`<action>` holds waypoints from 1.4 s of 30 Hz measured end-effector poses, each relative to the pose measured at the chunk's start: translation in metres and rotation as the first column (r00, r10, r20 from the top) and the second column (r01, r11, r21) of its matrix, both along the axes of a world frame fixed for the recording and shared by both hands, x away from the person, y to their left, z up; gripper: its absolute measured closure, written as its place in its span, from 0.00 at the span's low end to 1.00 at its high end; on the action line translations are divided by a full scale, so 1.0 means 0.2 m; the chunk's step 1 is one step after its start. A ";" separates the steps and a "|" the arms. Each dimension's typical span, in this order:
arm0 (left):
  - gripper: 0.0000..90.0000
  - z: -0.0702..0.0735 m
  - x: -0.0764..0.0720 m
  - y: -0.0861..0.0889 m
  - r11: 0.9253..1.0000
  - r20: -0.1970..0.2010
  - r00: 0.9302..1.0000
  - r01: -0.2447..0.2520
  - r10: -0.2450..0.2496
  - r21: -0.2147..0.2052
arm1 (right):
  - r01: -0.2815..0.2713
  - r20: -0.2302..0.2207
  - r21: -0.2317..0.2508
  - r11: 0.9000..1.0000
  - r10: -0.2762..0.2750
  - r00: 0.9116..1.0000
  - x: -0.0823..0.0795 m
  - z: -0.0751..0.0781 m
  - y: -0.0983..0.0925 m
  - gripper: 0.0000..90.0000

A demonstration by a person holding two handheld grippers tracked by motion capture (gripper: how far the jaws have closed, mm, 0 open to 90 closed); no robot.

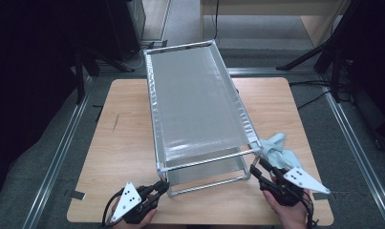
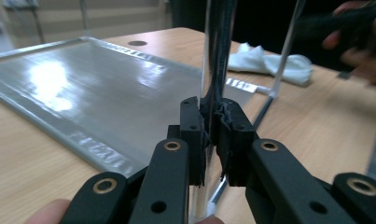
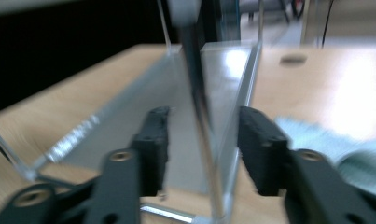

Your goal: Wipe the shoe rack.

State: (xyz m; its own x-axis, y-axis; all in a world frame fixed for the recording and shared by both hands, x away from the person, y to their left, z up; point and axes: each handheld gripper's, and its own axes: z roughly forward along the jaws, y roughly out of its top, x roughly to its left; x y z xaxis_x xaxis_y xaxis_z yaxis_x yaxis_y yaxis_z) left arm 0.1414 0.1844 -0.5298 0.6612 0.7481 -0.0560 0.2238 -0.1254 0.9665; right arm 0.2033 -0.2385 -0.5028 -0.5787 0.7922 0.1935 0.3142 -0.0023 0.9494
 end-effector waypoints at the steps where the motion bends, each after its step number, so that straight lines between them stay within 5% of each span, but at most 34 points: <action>1: 0.91 0.00 0.00 0.00 1.000 -0.004 1.000 0.011 -0.011 -0.006 | 0.009 0.016 0.028 1.000 -0.010 1.000 -0.02 0.02 -0.03 0.54; 2: 0.91 0.00 0.00 0.00 1.000 -0.004 1.000 0.011 -0.011 -0.006 | 0.009 0.016 0.028 1.000 -0.010 1.000 -0.02 0.02 -0.03 0.54; 3: 0.91 0.00 0.00 0.00 1.000 -0.008 1.000 0.019 -0.019 -0.013 | 0.048 0.034 0.077 0.996 -0.051 0.998 -0.03 0.06 -0.11 0.53; 5: 0.91 0.00 0.00 0.00 0.999 -0.011 1.000 0.028 -0.029 -0.022 | 0.135 0.006 0.077 0.988 -0.136 0.991 -0.01 0.06 -0.18 0.52; 7: 0.91 0.00 0.00 0.00 0.999 -0.010 0.999 0.031 -0.031 -0.018 | 0.240 -0.066 0.025 0.970 -0.238 0.969 0.04 0.04 -0.22 0.50; 10: 0.91 0.00 0.00 0.00 1.000 -0.007 1.000 0.024 -0.024 -0.008 | 0.326 -0.140 -0.105 0.940 -0.338 0.931 0.13 -0.03 -0.23 0.47; 13: 0.91 0.00 -0.01 0.00 1.000 -0.012 1.000 0.011 -0.012 -0.011 | 0.330 -0.185 -0.193 0.924 -0.365 0.912 0.20 -0.10 -0.21 0.45; 16: 0.91 0.00 -0.02 0.01 1.000 -0.014 1.000 0.012 -0.013 -0.012 | 0.329 -0.188 -0.249 0.911 -0.379 0.906 0.23 -0.13 -0.19 0.48; 17: 0.91 0.00 -0.02 0.01 1.000 -0.014 1.000 0.012 -0.013 -0.010 | 0.334 -0.193 -0.269 0.903 -0.390 0.900 0.25 -0.14 -0.19 0.51; 18: 0.91 0.00 -0.02 0.01 1.000 -0.015 1.000 0.011 -0.012 -0.011 | 0.340 -0.222 -0.289 0.895 -0.408 0.886 0.27 -0.17 -0.18 0.62; 20: 0.90 0.00 -0.02 0.01 1.000 -0.015 1.000 0.009 -0.009 -0.009 | 0.342 -0.237 -0.319 0.884 -0.423 0.874 0.28 -0.20 -0.19 0.74; 23: 0.90 0.01 -0.02 0.02 1.000 -0.023 1.000 0.006 -0.006 -0.013 | 0.334 -0.271 -0.341 0.879 -0.432 0.860 0.27 -0.22 -0.21 0.88; 26: 0.90 0.01 -0.02 0.03 1.000 -0.028 1.000 0.006 -0.007 -0.018 | 0.312 -0.335 -0.311 0.898 -0.411 0.848 0.20 -0.19 -0.23 0.92; 28: 0.90 0.01 -0.03 0.04 1.000 -0.029 1.000 0.009 -0.009 -0.014 | 0.253 -0.369 -0.279 0.926 -0.346 0.863 0.14 -0.16 -0.21 0.84; 31: 0.90 0.01 -0.03 0.04 1.000 -0.028 1.000 0.008 -0.008 -0.012 | 0.185 -0.333 -0.181 0.966 -0.237 0.913 0.10 -0.10 -0.18 0.71; 32: 0.90 0.01 -0.03 0.04 1.000 -0.029 1.000 0.007 -0.008 -0.012 | 0.188 -0.304 -0.167 0.968 -0.232 0.924 0.10 -0.08 -0.18 0.68; 34: 0.90 0.01 -0.03 0.05 1.000 -0.026 1.000 0.005 -0.005 -0.010 | 0.229 -0.237 -0.187 0.955 -0.270 0.933 0.10 -0.05 -0.20 0.62; 37: 0.90 0.01 -0.03 0.05 1.000 -0.026 1.000 0.001 -0.001 -0.014 | 0.268 -0.184 -0.268 0.926 -0.322 0.929 0.13 -0.07 -0.23 0.54; 42: 0.89 0.01 -0.03 0.04 1.000 -0.025 1.000 -0.003 0.003 -0.015 | 0.240 -0.224 -0.272 0.932 -0.304 0.926 0.21 -0.12 -0.19 0.30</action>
